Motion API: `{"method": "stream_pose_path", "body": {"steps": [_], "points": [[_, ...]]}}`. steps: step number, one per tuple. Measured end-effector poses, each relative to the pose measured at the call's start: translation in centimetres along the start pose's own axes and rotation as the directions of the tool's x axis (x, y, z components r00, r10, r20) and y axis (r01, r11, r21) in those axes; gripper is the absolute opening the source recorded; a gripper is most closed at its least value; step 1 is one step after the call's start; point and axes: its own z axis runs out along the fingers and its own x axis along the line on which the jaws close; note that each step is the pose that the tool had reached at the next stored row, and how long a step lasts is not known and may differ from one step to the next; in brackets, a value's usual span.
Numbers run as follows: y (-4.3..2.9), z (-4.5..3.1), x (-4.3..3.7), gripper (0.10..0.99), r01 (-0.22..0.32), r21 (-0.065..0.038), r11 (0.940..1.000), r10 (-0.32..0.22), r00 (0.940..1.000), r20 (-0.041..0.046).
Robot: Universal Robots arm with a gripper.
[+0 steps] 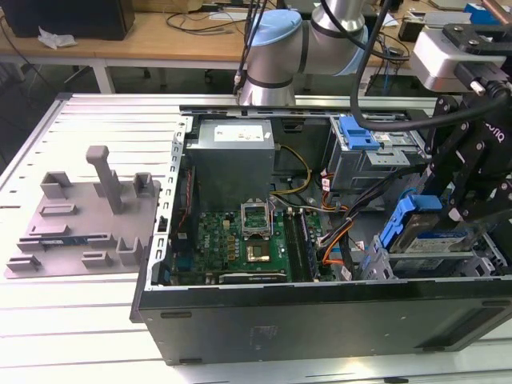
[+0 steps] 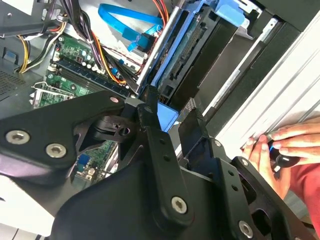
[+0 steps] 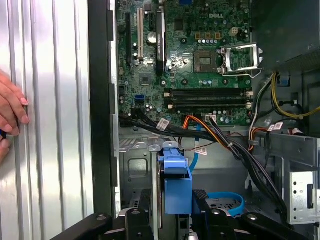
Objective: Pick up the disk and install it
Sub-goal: 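Insert the disk into the insertion slot, then insert the first disk wire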
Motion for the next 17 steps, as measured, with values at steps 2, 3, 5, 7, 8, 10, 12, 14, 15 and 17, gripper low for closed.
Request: {"method": "stream_pose_path", "body": {"steps": [2, 3, 5, 7, 8, 10, 12, 14, 15, 17], "points": [[0.06, 0.00, -0.02, 0.439, 0.000, 0.004, 1.0000, 0.000, 1.0000, 0.0006], [0.09, 0.00, -0.03, 0.439, 0.000, 0.006, 1.0000, 0.000, 1.0000, 0.0008], [0.14, -0.01, -0.03, 0.455, 0.000, 0.009, 1.0000, 0.000, 1.0000, 0.0008], [0.15, -0.01, -0.03, 0.514, 0.000, 0.009, 1.0000, 0.000, 1.0000, 0.0010], [0.15, -0.01, -0.03, 0.514, 0.000, 0.009, 1.0000, 0.000, 1.0000, 0.0009], [0.15, -0.01, -0.03, 0.514, 0.000, 0.009, 1.0000, 0.000, 1.0000, 0.0009], [0.15, -0.01, -0.03, 0.514, 0.000, 0.010, 1.0000, 0.000, 1.0000, 0.0009], [0.16, -0.01, -0.03, 0.514, 0.000, 0.011, 0.9999, 0.000, 1.0000, 0.0009], [0.16, -0.01, -0.03, 0.514, 0.000, 0.011, 0.9999, 0.000, 1.0000, 0.0010], [0.16, -0.01, -0.03, 0.514, 0.000, 0.011, 0.9999, 0.000, 1.0000, 0.0009]]}}
